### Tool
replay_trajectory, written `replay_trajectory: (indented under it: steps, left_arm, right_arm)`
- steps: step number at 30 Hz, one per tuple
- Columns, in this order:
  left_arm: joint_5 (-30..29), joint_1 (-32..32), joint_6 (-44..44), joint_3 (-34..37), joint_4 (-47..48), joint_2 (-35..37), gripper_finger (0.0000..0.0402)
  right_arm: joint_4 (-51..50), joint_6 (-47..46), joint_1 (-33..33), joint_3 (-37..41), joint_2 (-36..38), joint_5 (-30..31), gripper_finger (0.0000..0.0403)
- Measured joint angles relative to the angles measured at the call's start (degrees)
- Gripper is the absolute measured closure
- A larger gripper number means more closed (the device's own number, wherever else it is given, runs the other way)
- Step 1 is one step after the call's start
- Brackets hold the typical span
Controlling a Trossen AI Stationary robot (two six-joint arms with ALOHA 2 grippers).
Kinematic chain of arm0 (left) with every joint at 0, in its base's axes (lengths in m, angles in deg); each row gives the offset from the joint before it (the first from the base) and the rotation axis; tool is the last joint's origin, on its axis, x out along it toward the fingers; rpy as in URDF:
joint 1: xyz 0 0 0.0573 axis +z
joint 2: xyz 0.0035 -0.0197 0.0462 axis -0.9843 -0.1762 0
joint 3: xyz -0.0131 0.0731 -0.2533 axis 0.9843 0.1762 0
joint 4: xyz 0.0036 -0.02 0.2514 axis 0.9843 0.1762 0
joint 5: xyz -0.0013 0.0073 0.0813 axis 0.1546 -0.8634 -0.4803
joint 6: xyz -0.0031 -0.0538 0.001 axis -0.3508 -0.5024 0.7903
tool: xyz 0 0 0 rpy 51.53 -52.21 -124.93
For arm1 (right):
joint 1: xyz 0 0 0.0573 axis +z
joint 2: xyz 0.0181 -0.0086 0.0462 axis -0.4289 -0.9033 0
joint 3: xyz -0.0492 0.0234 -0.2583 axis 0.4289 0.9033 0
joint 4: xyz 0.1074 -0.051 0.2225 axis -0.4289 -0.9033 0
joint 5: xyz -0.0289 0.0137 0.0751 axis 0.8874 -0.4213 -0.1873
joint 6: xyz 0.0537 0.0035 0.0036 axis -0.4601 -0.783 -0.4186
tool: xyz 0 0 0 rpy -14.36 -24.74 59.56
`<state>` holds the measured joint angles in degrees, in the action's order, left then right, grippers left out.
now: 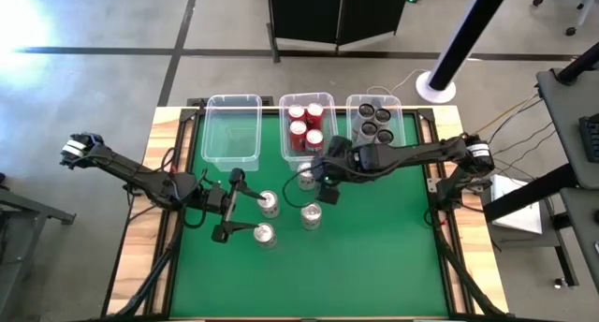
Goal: Sort soda cans
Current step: Adjust the top center transparent bin, then put the top left silver soda can into the top left transparent bin
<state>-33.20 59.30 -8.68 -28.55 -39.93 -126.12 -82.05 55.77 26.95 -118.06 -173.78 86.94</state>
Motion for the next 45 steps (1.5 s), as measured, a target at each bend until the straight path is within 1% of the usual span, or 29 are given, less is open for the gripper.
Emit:
replay_trajectory:
  steps: [2,4,7,10,17,22,28,33,38,42,45]
  left_arm:
    - [0.0,-0.03,-0.04,0.0,-0.14,0.0,0.0086]
    - [0.0,-0.03,-0.04,0.0,-0.34,0.0,0.0086]
    - [-0.01,-0.02,0.16,0.0,-0.43,0.0,0.0086]
    - [-0.01,-0.01,0.27,0.0,-0.75,0.0,0.0086]
    - [-0.01,-0.01,0.36,0.0,-0.32,-0.02,0.0086]
    - [0.0,-0.01,0.53,0.0,-0.25,-0.02,0.0086]
    - [0.0,-0.01,0.55,0.0,-0.25,-0.02,0.0086]
    - [-0.02,0.01,-0.06,-0.02,1.48,-0.04,0.0086]
    - [-0.04,0.01,-0.56,-0.02,2.45,-0.04,0.0086]
    - [-1.34,0.01,-3.01,-0.02,5.07,-0.11,0.0086]
    - [-2.05,0.04,-3.15,-0.02,6.76,-0.49,0.0086]
  right_arm:
    - [-5.1,0.11,-0.46,-0.02,-0.04,0.01,0.004]
    - [-7.63,0.76,-1.26,-0.23,-0.07,0.1,0.004]
    - [-6.8,5.81,-2.41,-0.21,-0.07,0.28,0.0039]
    - [-5.76,10.48,-4.06,-0.07,-0.79,-1.07,0.0039]
    - [-4.82,9.47,-8.33,0.0,-3.99,-12.38,0.0039]
    - [-1.9,8.03,-9.34,-0.45,-5.64,-17.47,0.0039]
    - [0.79,6.59,-9.3,-0.55,-5.5,-20.74,0.0039]
    - [0.74,5.64,-9.28,-0.57,-5.07,-20.58,0.0039]
    - [0.17,2.87,-8.34,-1.09,-2.94,-17.78,0.0039]
    - [0.48,-3.49,-3.91,-1.48,-0.71,-15.28,0.0039]
    - [0.64,-5.33,2.03,-0.7,0.05,-14.6,0.0039]
